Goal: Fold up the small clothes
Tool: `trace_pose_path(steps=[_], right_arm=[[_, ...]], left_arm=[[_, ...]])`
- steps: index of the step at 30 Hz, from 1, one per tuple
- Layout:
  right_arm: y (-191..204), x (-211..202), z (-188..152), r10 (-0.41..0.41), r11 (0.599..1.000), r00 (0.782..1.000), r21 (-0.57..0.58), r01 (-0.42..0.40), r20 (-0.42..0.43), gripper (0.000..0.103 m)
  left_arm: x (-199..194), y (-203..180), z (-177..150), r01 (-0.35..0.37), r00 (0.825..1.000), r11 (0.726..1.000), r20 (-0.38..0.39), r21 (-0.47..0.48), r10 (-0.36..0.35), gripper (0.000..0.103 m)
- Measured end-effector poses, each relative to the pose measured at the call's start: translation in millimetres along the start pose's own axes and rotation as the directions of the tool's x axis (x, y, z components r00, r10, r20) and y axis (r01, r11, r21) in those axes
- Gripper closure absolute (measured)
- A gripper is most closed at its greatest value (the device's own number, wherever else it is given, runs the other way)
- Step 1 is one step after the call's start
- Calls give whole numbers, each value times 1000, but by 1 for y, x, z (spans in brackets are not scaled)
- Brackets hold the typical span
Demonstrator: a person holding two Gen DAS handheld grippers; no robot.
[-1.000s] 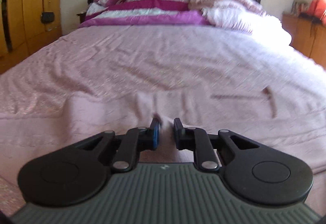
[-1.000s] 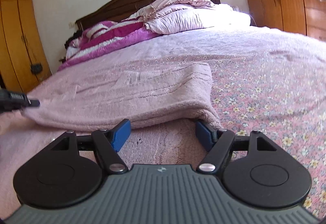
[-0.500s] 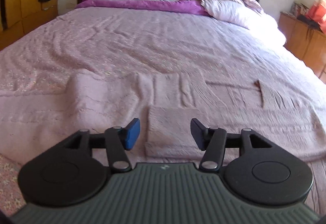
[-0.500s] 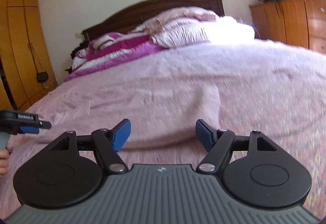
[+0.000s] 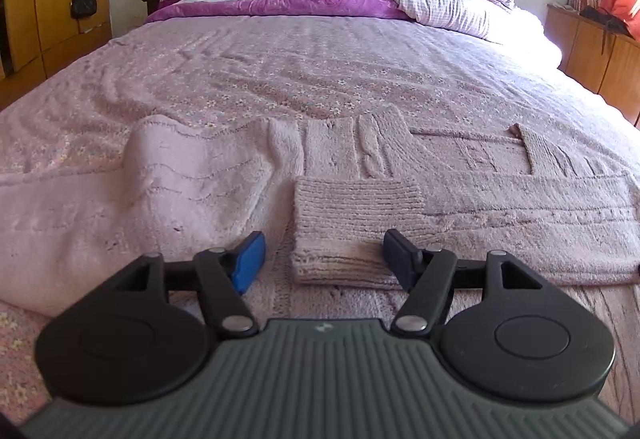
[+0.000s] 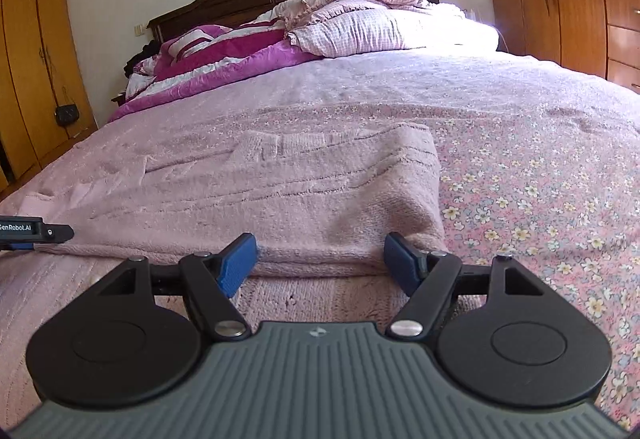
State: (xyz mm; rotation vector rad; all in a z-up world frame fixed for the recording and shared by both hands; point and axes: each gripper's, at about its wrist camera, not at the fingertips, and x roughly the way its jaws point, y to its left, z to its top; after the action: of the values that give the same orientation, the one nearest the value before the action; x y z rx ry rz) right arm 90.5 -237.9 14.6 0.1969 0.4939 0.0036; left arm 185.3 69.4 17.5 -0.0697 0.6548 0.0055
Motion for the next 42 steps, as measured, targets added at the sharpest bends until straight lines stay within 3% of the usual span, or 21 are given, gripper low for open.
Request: trace_pose_path(steps=[6, 12, 19, 23, 26, 30, 33, 36, 42], right_arm=[[-6, 1, 4, 37, 999, 999, 9, -37, -8, 18], [0, -10, 11, 32, 999, 999, 33, -31, -30, 17], [21, -58, 14, 65, 997, 998, -34, -65, -3, 17], [23, -76, 8, 66, 998, 998, -17, -66, -16, 17], [23, -80, -4, 46, 998, 998, -29, -47, -43, 17], [22, -83, -18, 31, 999, 997, -24, -33, -66, 17], [23, -85, -28, 25, 1000, 997, -14, -26, -72, 17], [28, -84, -35, 1, 999, 996, -38, -5, -87, 17], [30, -78, -46, -29, 998, 996, -62, 24, -80, 16]], left_arm=[[-21, 3, -3, -5, 1000, 999, -8, 44, 5, 36], [-53, 24, -1, -5, 1000, 999, -3, 36, 6, 36], [-73, 77, 8, -115, 993, 992, -7, -51, 115, 36], [-73, 117, -1, -192, 981, 966, -46, -174, 187, 35], [-75, 149, -11, -221, 975, 931, -68, -291, 211, 35], [-74, 183, -21, -268, 963, 886, -67, -380, 262, 35], [-69, 203, -24, -244, 968, 861, -62, -446, 242, 35], [-60, 214, -20, -191, 979, 854, -35, -484, 199, 31], [-43, 227, -18, -163, 978, 828, 21, -536, 206, 31]])
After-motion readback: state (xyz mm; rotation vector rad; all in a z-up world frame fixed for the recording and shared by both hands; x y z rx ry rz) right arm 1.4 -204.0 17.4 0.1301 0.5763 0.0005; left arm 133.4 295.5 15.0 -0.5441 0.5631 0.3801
